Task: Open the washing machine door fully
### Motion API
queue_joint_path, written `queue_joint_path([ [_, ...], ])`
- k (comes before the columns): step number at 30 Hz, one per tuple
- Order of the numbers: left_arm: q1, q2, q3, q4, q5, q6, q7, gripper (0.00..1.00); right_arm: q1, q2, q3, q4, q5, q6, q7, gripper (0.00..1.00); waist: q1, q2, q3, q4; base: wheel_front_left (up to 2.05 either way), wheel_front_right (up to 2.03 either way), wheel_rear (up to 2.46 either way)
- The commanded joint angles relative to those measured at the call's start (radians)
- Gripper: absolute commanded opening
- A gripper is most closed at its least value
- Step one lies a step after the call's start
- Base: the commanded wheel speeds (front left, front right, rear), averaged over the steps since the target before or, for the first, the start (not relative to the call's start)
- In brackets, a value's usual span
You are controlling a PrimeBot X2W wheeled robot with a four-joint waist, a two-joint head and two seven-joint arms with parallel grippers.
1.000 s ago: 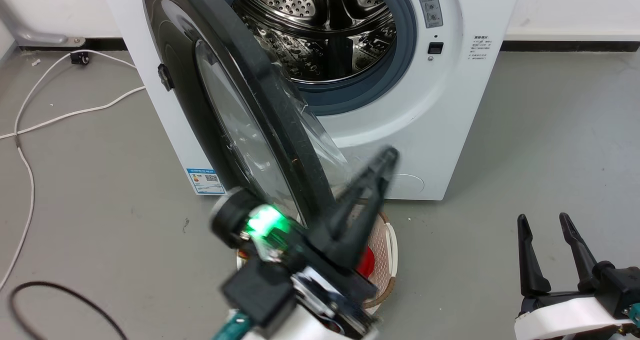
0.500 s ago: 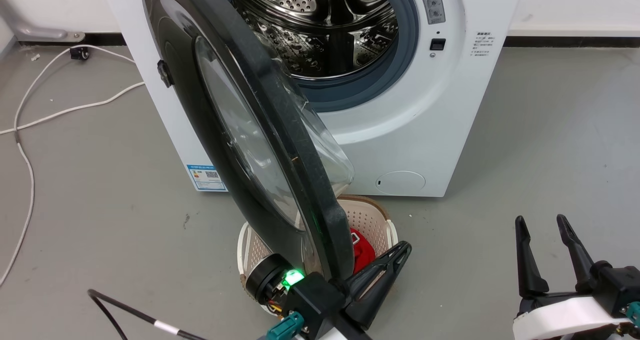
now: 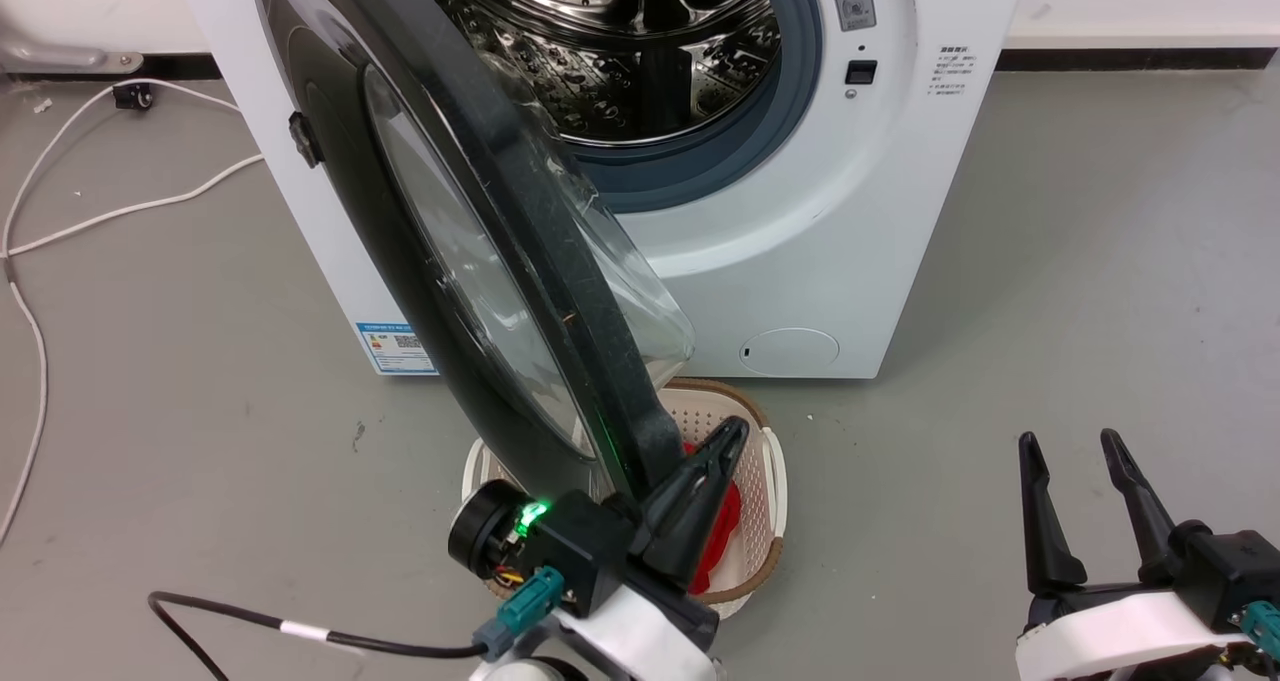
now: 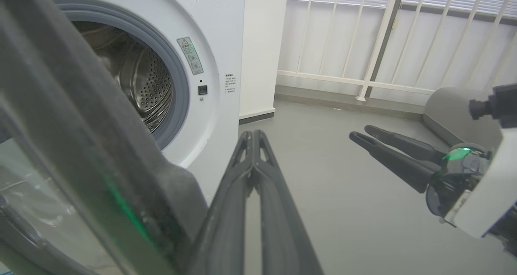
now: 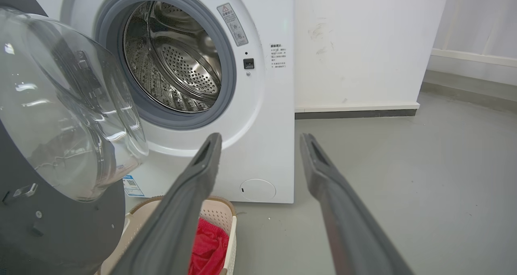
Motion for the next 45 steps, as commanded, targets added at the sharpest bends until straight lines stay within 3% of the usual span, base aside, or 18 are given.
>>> queue_joint_path([
  [1, -0.018, -0.002, 0.006, 0.014, -0.008, 0.005, -0.012, 0.00, -0.018, 0.003, 0.003, 0.006, 0.006, 0.000, -0.005, 1.00, -0.0001, -0.0001, 0.001, -0.001, 0.00, 0.00, 0.00],
  [14, -0.050, -0.007, 0.036, 0.127, -0.032, 0.027, -0.044, 0.00, -0.018, 0.003, 0.009, 0.030, 0.018, 0.000, -0.012, 1.00, -0.0001, -0.0001, -0.002, -0.004, 0.00, 0.00, 0.00],
  [25, 0.040, 0.037, 0.071, 0.079, -0.046, 0.083, -0.039, 0.00, -0.014, 0.003, 0.010, 0.044, 0.035, 0.000, -0.016, 1.00, -0.0001, -0.0001, -0.013, 0.012, 0.00, 0.00, 0.00],
  [34, 0.157, 0.076, 0.088, -0.034, -0.050, 0.139, -0.019, 0.00, 0.006, 0.003, 0.007, 0.049, 0.036, 0.000, -0.018, 1.00, -0.0001, -0.0001, -0.036, 0.065, 0.00, 0.00, 0.00],
  [45, 0.249, 0.112, 0.098, -0.142, -0.047, 0.190, 0.015, 0.00, 0.007, 0.002, -0.004, 0.047, 0.039, 0.000, -0.019, 1.00, -0.0001, -0.0001, -0.033, 0.197, 0.00, 0.00, 0.00],
])
